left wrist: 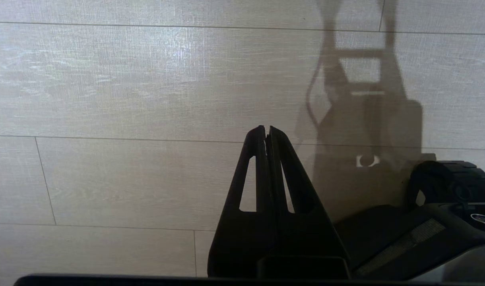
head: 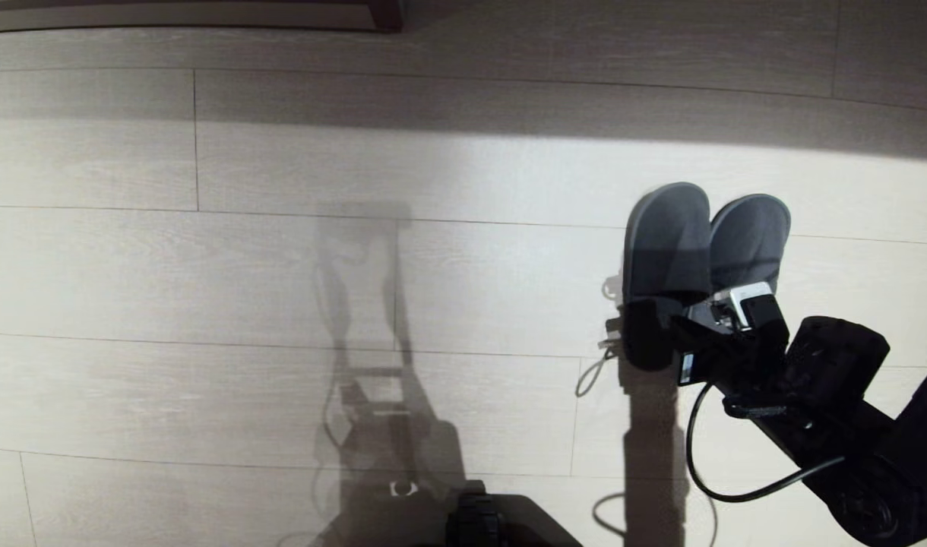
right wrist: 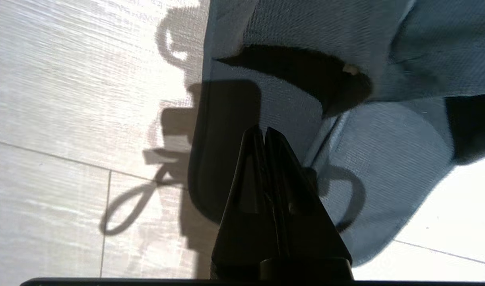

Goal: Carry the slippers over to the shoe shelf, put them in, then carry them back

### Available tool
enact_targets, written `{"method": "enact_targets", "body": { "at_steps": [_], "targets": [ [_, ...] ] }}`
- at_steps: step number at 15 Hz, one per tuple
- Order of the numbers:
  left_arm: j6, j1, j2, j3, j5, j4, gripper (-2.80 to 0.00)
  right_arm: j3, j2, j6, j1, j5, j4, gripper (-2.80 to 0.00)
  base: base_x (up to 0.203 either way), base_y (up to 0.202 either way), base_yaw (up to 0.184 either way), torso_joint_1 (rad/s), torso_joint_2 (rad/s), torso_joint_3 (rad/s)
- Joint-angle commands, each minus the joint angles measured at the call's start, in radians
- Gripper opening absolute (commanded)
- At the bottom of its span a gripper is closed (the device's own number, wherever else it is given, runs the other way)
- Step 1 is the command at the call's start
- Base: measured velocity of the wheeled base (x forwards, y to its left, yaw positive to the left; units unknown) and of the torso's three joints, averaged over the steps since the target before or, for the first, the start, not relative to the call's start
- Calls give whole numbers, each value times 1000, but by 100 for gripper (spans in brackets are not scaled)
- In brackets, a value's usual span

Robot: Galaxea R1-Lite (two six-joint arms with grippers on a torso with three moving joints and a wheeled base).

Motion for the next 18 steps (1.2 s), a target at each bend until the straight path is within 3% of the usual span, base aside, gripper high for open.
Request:
{"method": "enact_targets", "body": {
  "at_steps": [1, 12, 15, 18],
  "targets": [
    [0, 1, -1, 0, 0, -1, -280, 39, -79, -1, 1, 0, -9, -280, 0, 0, 0, 0, 0, 0],
    [-5, 1, 1, 0, 0, -2, -280, 366, -797, -16, 1, -8, 41, -280, 0, 0, 0, 0, 0, 0],
    [-6, 2, 1, 0, 0, -2, -280, 371, -1101, -17, 1, -9, 275, -280, 0, 0, 0, 0, 0, 0],
    [-6, 0, 0, 0, 0, -2, -280, 346, -1437, -9, -17, -4, 677, -280, 0, 0, 0, 0, 0, 0]
  ]
}}
